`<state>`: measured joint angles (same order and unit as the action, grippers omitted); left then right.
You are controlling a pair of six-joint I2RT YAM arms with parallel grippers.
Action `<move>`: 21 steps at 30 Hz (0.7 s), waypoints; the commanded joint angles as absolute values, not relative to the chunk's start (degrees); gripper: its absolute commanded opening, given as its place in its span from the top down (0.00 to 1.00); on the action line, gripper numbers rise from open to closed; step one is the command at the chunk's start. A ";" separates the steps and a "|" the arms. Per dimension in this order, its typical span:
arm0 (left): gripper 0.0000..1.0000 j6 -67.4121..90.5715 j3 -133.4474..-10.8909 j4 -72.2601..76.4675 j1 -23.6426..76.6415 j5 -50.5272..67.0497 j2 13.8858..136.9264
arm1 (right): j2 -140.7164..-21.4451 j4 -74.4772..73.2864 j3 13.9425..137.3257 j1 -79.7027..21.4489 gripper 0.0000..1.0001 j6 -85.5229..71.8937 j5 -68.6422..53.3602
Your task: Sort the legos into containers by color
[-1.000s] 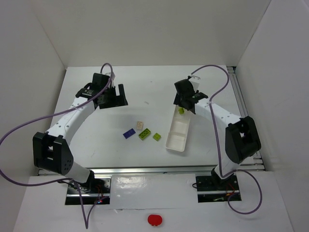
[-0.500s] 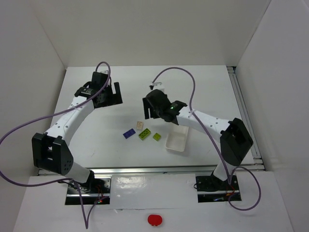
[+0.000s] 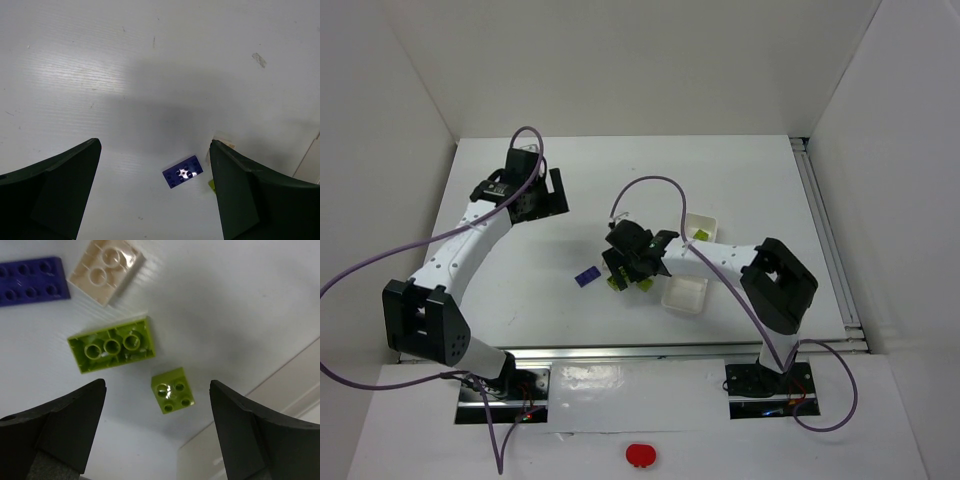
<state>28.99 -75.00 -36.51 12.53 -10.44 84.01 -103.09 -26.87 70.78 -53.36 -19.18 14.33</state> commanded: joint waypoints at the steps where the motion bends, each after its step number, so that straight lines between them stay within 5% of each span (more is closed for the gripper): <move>1: 0.00 30.23 -75.67 -36.74 12.22 -10.28 83.41 | -102.48 -27.51 68.13 -53.17 0.08 -15.83 14.59; 5: 0.00 30.23 -75.15 -36.74 12.22 -10.28 84.63 | -103.54 -25.23 66.09 -52.47 0.10 -14.24 13.97; 11: 0.00 30.23 -75.15 -36.74 12.22 -9.76 85.17 | -104.59 -22.59 65.04 -51.42 0.26 -14.24 13.45; 21: 0.02 30.23 -75.15 -37.27 12.22 -9.76 86.22 | -101.79 -22.59 67.50 -50.89 0.69 -13.71 17.73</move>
